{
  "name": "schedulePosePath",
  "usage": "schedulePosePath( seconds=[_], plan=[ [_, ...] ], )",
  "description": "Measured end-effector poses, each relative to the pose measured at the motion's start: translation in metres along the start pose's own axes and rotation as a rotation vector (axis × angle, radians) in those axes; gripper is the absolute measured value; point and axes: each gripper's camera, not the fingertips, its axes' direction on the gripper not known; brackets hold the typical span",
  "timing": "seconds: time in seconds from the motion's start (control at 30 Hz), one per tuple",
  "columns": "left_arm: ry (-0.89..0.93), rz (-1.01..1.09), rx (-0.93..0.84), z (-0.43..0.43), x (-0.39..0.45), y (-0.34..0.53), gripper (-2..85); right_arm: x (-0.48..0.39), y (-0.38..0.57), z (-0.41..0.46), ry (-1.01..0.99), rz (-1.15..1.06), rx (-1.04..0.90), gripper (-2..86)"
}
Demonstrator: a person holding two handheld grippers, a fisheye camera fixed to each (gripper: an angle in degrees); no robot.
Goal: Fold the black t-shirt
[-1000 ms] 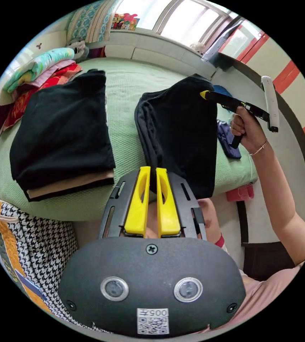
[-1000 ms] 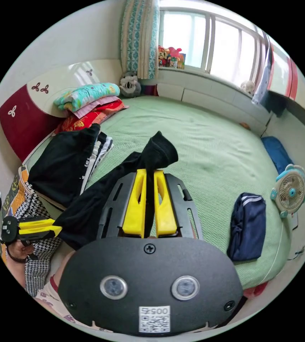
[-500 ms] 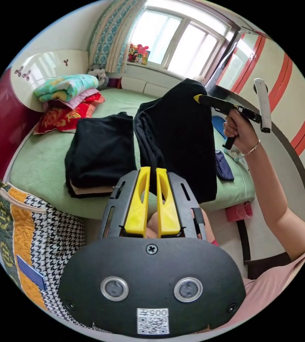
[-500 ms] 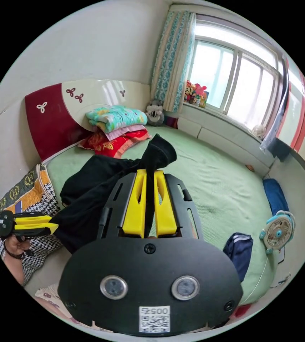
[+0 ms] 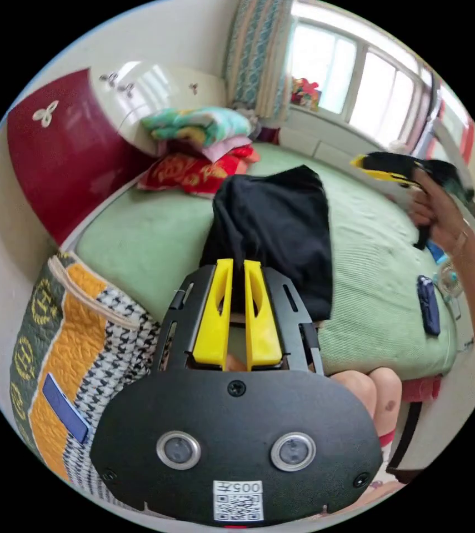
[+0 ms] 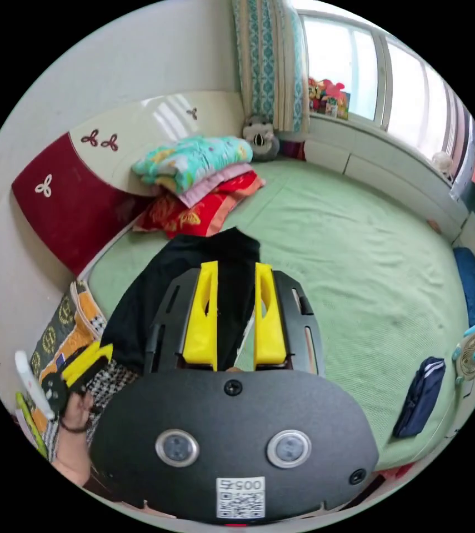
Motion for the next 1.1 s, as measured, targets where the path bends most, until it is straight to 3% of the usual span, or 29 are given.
schedulePosePath(
  seconds=[0.17,0.4,0.57,0.7,1.1],
  plan=[
    [0.127,-0.137,0.043,0.007,-0.038,0.043,4.1,0.027,0.135,0.032,-0.01,-0.105,-0.1,9.5],
    [0.046,-0.029,-0.033,0.013,0.018,0.059,-0.4,0.169,0.291,0.011,0.125,0.317,-0.202,9.4],
    [0.092,0.126,-0.093,0.033,0.121,0.065,-0.7,0.225,0.378,-0.019,0.287,0.526,-0.249,9.2],
    [0.149,0.259,-0.103,0.053,0.21,0.061,-0.7,0.251,0.446,-0.041,0.284,0.669,-0.221,8.4],
    [0.307,0.622,-0.202,0.179,0.521,0.034,-0.3,0.291,0.507,-0.064,0.306,0.868,-0.106,7.9]
  ],
)
